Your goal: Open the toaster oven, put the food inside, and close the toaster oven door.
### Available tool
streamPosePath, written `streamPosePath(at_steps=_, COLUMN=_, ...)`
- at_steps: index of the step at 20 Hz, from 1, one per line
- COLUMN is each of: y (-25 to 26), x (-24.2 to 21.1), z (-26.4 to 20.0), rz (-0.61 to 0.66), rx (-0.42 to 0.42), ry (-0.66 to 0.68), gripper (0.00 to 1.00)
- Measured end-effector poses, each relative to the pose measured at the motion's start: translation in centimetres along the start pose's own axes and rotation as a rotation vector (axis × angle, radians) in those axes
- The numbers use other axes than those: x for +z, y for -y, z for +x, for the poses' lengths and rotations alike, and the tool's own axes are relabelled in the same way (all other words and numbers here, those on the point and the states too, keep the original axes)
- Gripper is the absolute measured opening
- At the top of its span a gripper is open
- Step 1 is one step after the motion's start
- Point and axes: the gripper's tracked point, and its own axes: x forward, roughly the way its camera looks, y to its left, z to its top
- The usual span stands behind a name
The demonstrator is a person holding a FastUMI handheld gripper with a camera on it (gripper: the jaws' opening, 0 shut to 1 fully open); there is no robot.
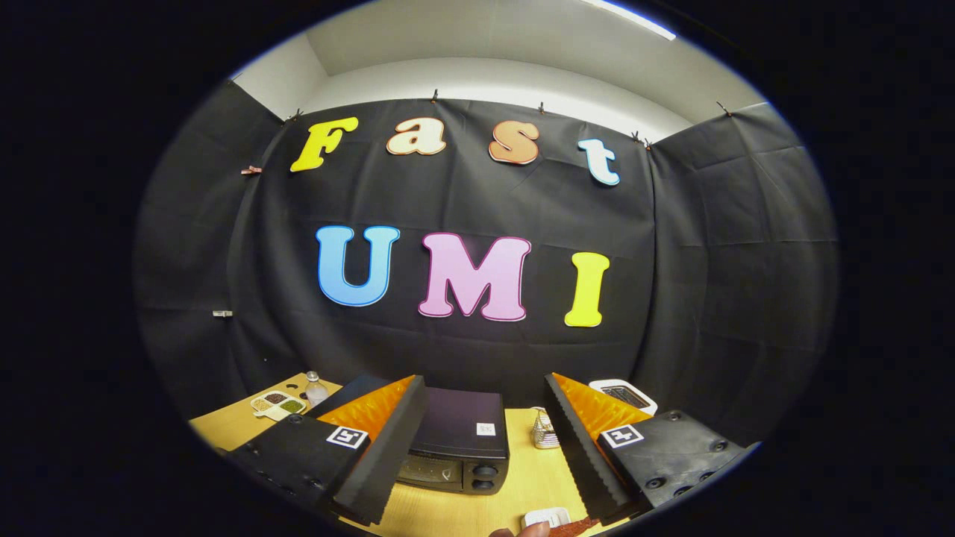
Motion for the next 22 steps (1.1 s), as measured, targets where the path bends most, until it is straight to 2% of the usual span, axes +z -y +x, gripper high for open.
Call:
streamPosePath(at_steps=9, y=-6.4, x=-3.8, z=2.3, rz=0.066, rx=0.024, ry=-0.053, gripper=0.97)
streamPosePath(at_steps=14, y=-10.4, x=-9.7, z=4.3, rz=0.131, rx=0.039, ry=-0.165, gripper=0.97)
streamPosePath(at_steps=22, y=-14.2, x=-17.6, z=6.5, rz=0.068, rx=0.060, ry=-0.350, gripper=0.98)
